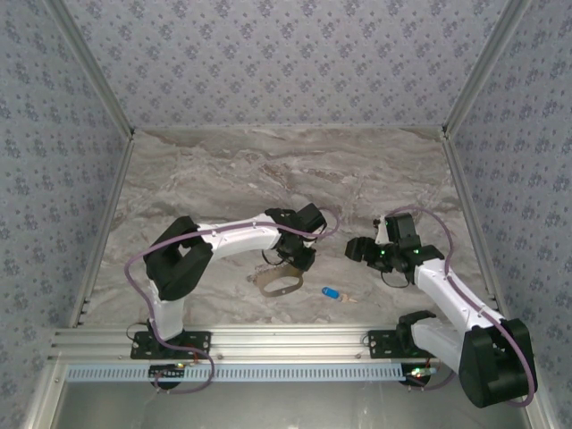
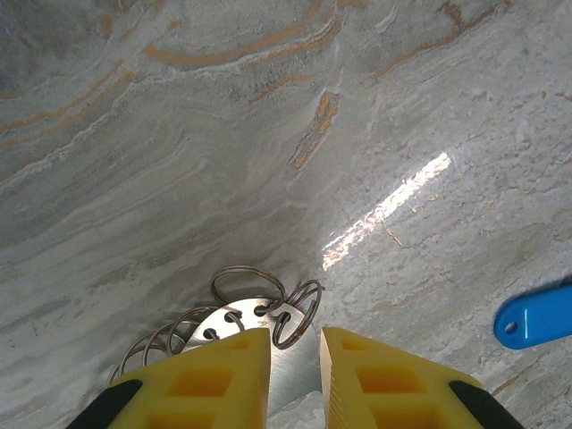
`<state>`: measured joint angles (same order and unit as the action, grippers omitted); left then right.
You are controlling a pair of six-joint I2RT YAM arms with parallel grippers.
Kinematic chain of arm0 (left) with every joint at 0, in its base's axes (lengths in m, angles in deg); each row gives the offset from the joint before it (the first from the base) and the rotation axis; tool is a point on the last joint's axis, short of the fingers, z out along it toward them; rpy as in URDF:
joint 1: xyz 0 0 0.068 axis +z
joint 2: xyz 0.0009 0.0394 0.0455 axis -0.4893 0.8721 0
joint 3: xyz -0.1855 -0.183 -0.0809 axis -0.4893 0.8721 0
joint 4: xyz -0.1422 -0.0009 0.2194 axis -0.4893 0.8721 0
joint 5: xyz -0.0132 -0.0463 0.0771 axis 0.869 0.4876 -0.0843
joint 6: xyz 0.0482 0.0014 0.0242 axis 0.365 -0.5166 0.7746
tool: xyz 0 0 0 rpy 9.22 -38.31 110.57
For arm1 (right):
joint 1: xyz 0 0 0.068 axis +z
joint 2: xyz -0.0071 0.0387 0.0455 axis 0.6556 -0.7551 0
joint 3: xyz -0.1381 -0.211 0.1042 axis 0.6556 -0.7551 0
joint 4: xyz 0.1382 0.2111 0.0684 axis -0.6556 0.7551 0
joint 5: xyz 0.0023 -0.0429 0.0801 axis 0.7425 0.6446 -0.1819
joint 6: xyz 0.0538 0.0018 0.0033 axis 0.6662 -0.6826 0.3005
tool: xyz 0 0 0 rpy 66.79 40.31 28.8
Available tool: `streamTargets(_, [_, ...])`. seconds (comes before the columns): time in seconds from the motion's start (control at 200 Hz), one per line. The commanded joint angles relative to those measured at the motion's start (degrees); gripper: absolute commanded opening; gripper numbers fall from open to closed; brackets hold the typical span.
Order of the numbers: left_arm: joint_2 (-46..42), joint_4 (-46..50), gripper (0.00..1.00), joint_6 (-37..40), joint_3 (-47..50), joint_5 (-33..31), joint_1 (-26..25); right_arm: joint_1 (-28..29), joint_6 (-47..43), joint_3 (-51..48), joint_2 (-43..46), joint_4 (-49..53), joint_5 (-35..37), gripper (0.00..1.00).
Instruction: Put the keys on the keyring
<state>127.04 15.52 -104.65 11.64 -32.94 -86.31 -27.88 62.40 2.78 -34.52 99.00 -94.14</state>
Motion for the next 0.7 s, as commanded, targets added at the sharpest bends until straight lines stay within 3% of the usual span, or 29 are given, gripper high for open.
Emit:
streamTargets(0.0, [0.5,0.1,0.21,0.6,-0.2,0.8,-0.4,-0.4,0.6,-0.6,0.6,0.4,-0.6,0.68])
streamTargets(0.694, [0.8,-1.3,0.2,-0.4,1.6,1.4,-0.8,-1.4,0.5,-1.1,0.5,0.1,-1.1,0.68])
